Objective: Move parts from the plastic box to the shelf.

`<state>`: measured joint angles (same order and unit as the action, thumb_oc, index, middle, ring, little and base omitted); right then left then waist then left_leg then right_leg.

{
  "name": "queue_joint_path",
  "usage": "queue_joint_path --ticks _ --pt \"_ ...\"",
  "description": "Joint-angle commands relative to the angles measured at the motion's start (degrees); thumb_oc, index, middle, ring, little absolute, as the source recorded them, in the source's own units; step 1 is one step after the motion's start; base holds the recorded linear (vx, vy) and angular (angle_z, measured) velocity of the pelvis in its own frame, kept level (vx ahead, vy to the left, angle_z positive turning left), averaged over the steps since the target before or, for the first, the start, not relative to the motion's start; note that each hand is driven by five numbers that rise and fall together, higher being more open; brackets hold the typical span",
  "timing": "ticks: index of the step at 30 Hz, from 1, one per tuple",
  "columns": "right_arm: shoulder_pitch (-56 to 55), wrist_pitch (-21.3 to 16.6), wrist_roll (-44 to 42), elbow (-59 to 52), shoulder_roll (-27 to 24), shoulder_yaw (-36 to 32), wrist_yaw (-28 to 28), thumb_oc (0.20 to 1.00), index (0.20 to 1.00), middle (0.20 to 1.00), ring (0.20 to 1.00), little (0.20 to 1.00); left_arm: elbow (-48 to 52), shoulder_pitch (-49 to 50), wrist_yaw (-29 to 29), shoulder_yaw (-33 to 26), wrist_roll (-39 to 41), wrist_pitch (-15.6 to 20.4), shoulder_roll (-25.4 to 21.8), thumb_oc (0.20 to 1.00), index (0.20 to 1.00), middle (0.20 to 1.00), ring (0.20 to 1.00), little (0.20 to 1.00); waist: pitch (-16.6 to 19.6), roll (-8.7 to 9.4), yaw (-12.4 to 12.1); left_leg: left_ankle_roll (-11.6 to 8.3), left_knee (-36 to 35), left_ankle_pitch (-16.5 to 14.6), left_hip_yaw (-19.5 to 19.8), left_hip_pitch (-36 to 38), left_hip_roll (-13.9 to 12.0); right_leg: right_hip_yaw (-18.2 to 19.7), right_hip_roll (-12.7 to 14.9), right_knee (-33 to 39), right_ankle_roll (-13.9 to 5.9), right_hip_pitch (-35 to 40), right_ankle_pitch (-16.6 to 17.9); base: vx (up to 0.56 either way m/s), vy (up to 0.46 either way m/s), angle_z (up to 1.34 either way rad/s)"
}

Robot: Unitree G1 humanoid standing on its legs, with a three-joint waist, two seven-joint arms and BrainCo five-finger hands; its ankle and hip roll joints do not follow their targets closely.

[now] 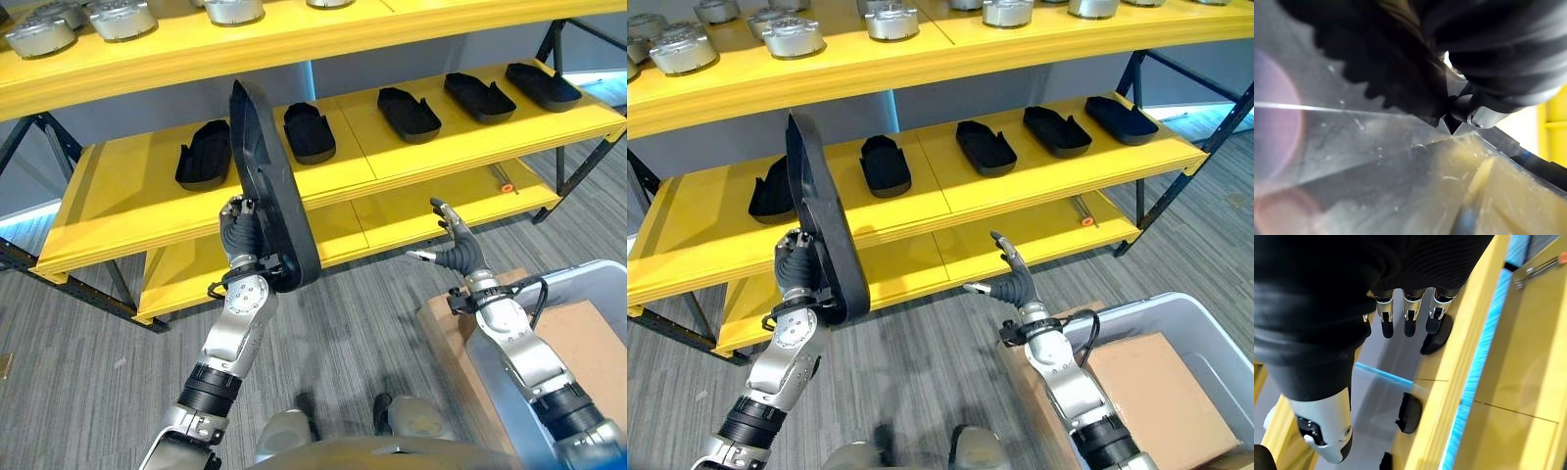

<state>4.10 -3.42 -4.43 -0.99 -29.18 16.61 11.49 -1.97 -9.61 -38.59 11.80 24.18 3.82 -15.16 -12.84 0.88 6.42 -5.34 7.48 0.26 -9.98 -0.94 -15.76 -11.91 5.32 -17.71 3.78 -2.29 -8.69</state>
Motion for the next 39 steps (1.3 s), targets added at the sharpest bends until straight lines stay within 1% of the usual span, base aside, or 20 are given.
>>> queue_joint_path --ticks 1,2,3,5,6,7,9,13,15,19,24,26,28,31,32,33,35,36,37,39 --pt "0.7 -2.8 -2.5 -3.4 -1.7 -1.1 -1.3 1.000 1.000 1.000 1.000 1.000 3.3 0.8 0.9 -2.9 1.3 6.2 -1.6 0.200 0.200 0.200 0.200 0.200 1.7 -0.35 0.9 -1.02 -9.9 13.4 -1.3 3.9 -5.4 2.0 -0.1 2.9 -4.98 1.4 0.2 -0.01 0.345 0.12" --pt "0.3 -3.1 -2.8 -3.4 -2.4 -1.7 -1.9 1.000 1.000 1.000 1.000 1.000 2.8 0.5 0.9 -3.0 1.7 6.0 -1.7 0.200 0.200 0.200 0.200 0.200 1.5 -0.65 1.5 -1.51 -11.5 14.8 -2.6 3.6 -7.0 1.2 1.0 1.8 -5.00 1.3 -0.6 0.01 0.380 0.27" --pt "0.3 -3.3 -2.9 -3.2 -2.8 -1.9 -2.0 1.000 1.000 1.000 1.000 1.000 2.1 0.1 1.0 -2.9 1.9 5.9 -1.7 0.200 0.200 0.200 0.200 0.200 1.4 -0.89 1.9 -1.71 -11.7 15.1 -3.3 3.3 -7.4 1.0 1.5 1.2 -5.02 1.4 -0.9 0.03 0.366 0.45" --pt "0.6 -3.2 -3.3 -2.9 -3.3 -1.9 -2.5 1.000 1.000 1.000 1.000 1.000 1.0 -0.4 1.0 -2.6 2.1 5.9 -1.5 0.200 0.200 0.200 0.200 0.200 1.2 -1.28 2.2 -1.79 -11.9 14.6 -3.4 3.3 -7.5 1.3 2.2 0.2 -5.28 1.3 -1.5 0.03 0.294 0.44" --pt "0.9 -3.0 -3.5 -2.8 -3.5 -1.8 -3.1 1.000 1.000 1.000 1.000 1.000 0.5 -0.6 0.6 -2.4 2.4 5.6 -1.5 0.200 0.200 0.200 0.200 0.200 1.1 -1.65 2.2 -1.89 -11.7 14.8 -2.1 3.3 -7.1 2.1 2.5 -0.7 -5.38 1.0 -1.8 0.06 0.461 0.04" --pt "1.6 -2.9 -3.2 -2.5 -3.6 -1.1 -3.4 1.000 1.000 1.000 1.000 1.000 0.2 -0.7 0.6 -2.7 2.2 4.8 -1.4 0.200 0.200 0.200 0.200 0.200 0.7 -2.35 1.8 -1.66 -10.9 13.6 0.2 3.7 -5.8 3.6 2.8 -1.5 -5.60 0.7 -2.0 0.06 0.472 -0.23" --pt "1.7 -2.7 -3.1 -2.3 -3.6 -1.0 -3.4 1.000 1.000 1.000 1.000 1.000 0.4 -0.6 0.9 -2.8 2.5 3.9 -1.5 0.200 0.200 0.200 0.200 0.200 0.5 -2.78 1.6 -1.73 -9.9 12.7 0.8 3.9 -4.7 4.0 3.1 -1.5 -5.75 0.8 -1.9 0.07 0.419 -0.54" --pt "1.1 -1.7 -2.6 -2.5 -3.1 -1.8 -3.4 1.000 1.000 1.000 1.000 1.000 1.1 -0.6 2.0 -2.1 0.9 1.5 -0.9 0.200 0.200 0.200 0.200 0.200 0.4 -3.52 0.9 -1.32 -7.2 6.2 1.9 4.1 0.3 4.1 5.3 1.8 -7.76 1.7 0.9 0.06 0.367 0.04" --pt "0.8 -1.4 -2.6 -2.5 -2.8 -2.1 -3.2 1.000 1.000 1.000 1.000 1.000 0.9 -0.8 2.1 -1.9 0.4 1.1 -0.8 0.200 0.200 0.200 0.200 0.200 0.3 -3.47 0.6 -1.10 -6.8 4.9 1.9 4.3 1.5 4.1 6.0 3.1 -8.73 2.0 2.0 0.06 0.208 0.04" --pt "0.5 -0.9 -2.3 -3.7 -1.4 -2.4 -2.2 1.000 1.000 1.000 1.000 1.000 1.5 -2.1 2.1 -1.4 -1.6 -0.8 -1.6 0.200 0.200 0.200 0.200 0.200 0.0 -2.22 -0.5 0.28 -4.5 1.8 1.7 4.0 4.1 3.9 8.1 7.2 -11.40 2.6 5.7 0.05 0.147 0.04" --pt "1.1 -1.2 -2.0 -4.1 -0.2 -2.4 -1.4 1.000 1.000 1.000 1.000 1.000 1.7 -3.4 1.8 -1.1 -3.9 -1.5 -2.0 0.200 0.200 0.200 0.200 0.200 -0.6 -0.56 -1.5 1.49 -0.9 -0.9 0.0 3.0 5.3 4.3 9.7 11.1 -13.35 3.1 9.1 0.01 0.098 -0.10" --pt "2.2 -2.6 -1.9 -3.8 0.4 -2.1 -0.5 1.000 1.000 1.000 1.000 1.000 -0.6 -5.4 2.4 -0.7 -4.8 -1.5 -2.1 0.200 0.200 0.200 0.200 0.200 -1.3 1.20 -2.5 2.95 5.5 -5.0 -1.4 0.9 6.7 4.6 11.9 11.7 -14.50 3.0 10.9 0.02 0.180 -0.07" --pt "2.5 -2.8 -1.8 -3.9 0.7 -2.2 -0.2 1.000 1.000 1.000 1.000 1.000 -1.7 -6.2 2.9 -0.4 -5.5 -1.4 -1.7 0.200 0.200 0.200 0.200 0.200 -1.6 1.85 -3.0 3.70 8.3 -6.7 -1.6 -0.1 7.2 4.2 12.8 11.6 -14.43 3.1 11.8 0.02 0.129 -0.06" --pt "3.1 -3.1 -1.7 -3.6 1.4 -2.3 -0.3 1.000 1.000 1.000 1.000 1.000 -3.3 -7.6 3.2 -0.3 -5.7 -1.4 -1.0 0.200 0.200 0.200 0.200 0.200 -2.1 2.38 -3.9 5.33 11.4 -9.5 -3.4 -0.2 8.4 1.5 14.3 10.6 -14.29 4.0 12.8 0.04 0.282 -0.31" --pt "3.3 -3.0 -1.0 -3.3 2.1 -2.3 -0.9 1.000 1.000 1.000 1.000 1.000 -3.3 -7.7 3.3 -1.1 -4.2 -1.6 -0.8 0.200 0.200 0.200 0.200 0.200 -2.1 2.28 -4.5 6.12 11.3 -10.1 -4.9 0.6 9.2 -1.2 15.1 10.3 -14.04 4.3 13.5 0.04 0.362 -0.68" --pt "3.3 -3.0 -0.7 -3.2 2.2 -2.3 -1.0 1.000 1.000 1.000 1.000 1.000 -3.1 -7.7 3.1 -1.4 -4.3 -1.6 -0.8 0.200 0.200 0.200 0.200 0.200 -2.1 2.22 -4.7 6.28 11.1 -10.2 -5.4 1.0 9.4 -2.2 15.2 10.2 -13.97 4.5 13.7 0.10 0.395 -1.09" --pt "4.3 -3.1 0.5 -1.8 3.4 -1.2 -2.3 1.000 1.000 1.000 1.000 1.000 -2.1 -6.9 2.0 -3.1 -3.8 -1.7 -0.9 0.200 0.200 0.200 0.200 0.200 -2.2 1.40 -6.1 6.90 9.4 -11.8 -8.3 4.3 10.1 -8.5 16.3 6.3 -14.51 4.0 15.2 0.11 0.306 -0.93" --pt "4.3 -3.2 0.7 -1.6 3.5 -1.1 -2.5 1.000 1.000 1.000 1.000 1.000 -1.9 -6.9 1.9 -3.2 -3.9 -1.8 -1.0 0.200 0.200 0.200 0.200 0.200 -2.2 1.37 -6.2 7.03 9.1 -11.8 -8.7 4.7 10.2 -8.8 16.4 5.8 -14.59 3.7 15.3 0.10 0.248 -1.09" --pt "4.4 -3.0 1.0 -1.4 3.5 -0.6 -3.1 1.000 1.000 1.000 1.000 1.000 -1.7 -6.9 1.2 -3.5 -3.6 -2.0 -1.1 0.200 0.200 0.200 0.200 0.200 -2.2 1.30 -5.4 7.84 7.5 -12.1 -9.5 6.5 11.5 -8.1 14.5 4.5 -14.46 1.9 14.8 0.16 0.173 -1.23" --pt "3.9 -2.3 0.5 -1.8 2.6 -0.6 -3.6 1.000 1.000 1.000 1.000 1.000 -2.0 -7.2 0.5 -3.2 -3.9 -2.0 -0.8 0.200 0.200 0.200 0.200 0.200 -2.3 1.73 -3.1 8.61 6.2 -12.8 -8.2 8.5 13.8 -4.5 9.1 6.4 -14.51 -1.1 13.5 0.26 0.107 -0.53"
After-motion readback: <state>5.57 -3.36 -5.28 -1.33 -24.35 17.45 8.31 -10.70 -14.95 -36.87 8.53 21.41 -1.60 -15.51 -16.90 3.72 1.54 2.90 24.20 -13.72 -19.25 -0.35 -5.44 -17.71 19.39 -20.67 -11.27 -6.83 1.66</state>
